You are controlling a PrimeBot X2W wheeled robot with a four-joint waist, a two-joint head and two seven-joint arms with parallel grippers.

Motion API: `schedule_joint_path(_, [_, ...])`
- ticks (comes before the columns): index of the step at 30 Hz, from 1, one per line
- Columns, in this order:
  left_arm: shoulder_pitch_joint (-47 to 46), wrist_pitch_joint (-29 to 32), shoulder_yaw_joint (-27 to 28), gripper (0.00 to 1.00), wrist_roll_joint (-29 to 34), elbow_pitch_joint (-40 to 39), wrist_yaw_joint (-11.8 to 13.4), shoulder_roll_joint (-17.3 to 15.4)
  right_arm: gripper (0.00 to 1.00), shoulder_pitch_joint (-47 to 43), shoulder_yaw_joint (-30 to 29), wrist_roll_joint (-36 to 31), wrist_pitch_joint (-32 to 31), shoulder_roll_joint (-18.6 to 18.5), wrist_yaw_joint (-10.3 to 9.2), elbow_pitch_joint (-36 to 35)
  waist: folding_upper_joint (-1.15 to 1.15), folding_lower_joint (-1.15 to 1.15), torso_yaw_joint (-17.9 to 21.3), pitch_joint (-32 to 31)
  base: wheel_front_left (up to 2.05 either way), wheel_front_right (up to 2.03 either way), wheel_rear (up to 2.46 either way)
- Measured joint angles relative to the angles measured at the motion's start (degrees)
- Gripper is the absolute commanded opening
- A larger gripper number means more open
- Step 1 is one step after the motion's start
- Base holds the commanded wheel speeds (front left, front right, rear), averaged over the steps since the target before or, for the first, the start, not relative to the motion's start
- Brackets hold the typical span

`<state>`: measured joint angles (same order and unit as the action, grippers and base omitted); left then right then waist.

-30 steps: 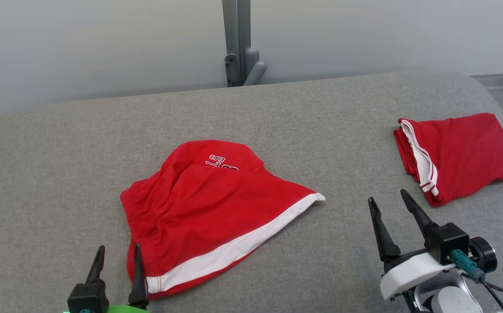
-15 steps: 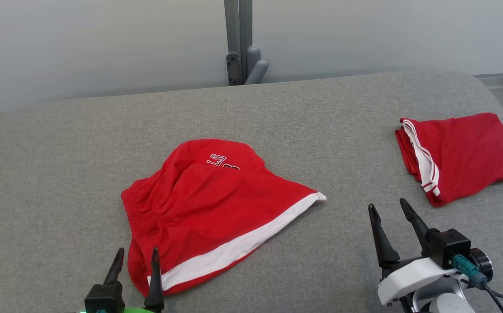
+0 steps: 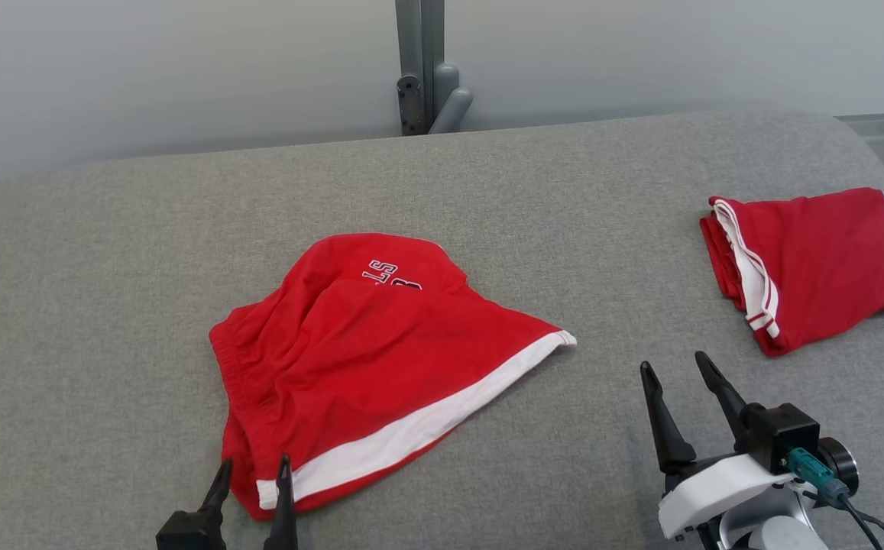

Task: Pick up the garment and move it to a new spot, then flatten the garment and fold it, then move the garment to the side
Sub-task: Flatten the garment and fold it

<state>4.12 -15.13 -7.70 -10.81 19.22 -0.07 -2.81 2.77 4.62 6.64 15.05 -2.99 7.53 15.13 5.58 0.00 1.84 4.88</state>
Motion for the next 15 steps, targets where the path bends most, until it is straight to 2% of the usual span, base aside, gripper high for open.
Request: schedule_joint_path(15, [0.6, 0.0, -3.3, 1.0, -4.8, 2.8, -1.2, 0.0, 1.0, 0.3, 0.4, -0.2, 0.0, -0.3, 0.0, 0.9, 0.0, 0.0, -1.3, 1.9, 0.0, 0.0, 0.0])
